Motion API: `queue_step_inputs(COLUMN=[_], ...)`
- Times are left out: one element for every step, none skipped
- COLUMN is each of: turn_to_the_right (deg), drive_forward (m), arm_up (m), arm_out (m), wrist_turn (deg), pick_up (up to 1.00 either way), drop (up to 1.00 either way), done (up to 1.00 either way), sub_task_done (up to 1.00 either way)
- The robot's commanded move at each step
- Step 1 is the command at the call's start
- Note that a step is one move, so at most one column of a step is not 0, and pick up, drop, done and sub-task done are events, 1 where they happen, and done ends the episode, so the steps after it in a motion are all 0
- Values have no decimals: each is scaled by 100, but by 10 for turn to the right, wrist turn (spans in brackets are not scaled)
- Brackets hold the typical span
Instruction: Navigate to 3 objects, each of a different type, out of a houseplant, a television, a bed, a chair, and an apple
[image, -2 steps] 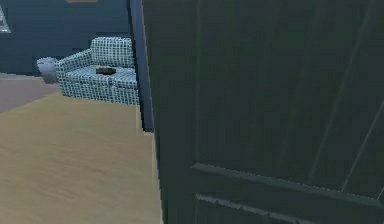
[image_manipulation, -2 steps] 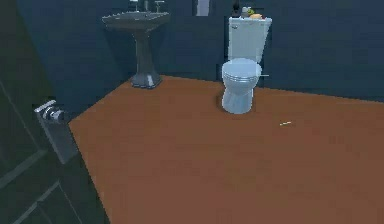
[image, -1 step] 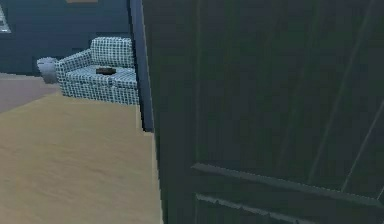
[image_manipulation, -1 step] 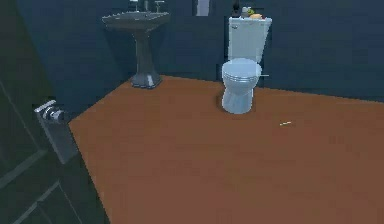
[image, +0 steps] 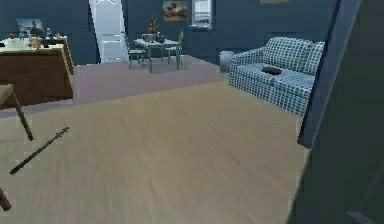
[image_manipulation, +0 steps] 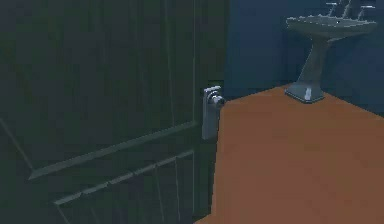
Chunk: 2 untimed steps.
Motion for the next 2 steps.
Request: queue_step_inputs(turn_to_the_right=[-180, 0], drive_forward=[0, 100], arm_up=[0, 0], arm_out=[0, 0], wrist_turn=[0, 0], pick_up=[0, 0], drop=[0, 0], done=[0, 0], sub_task_done=[0, 0])
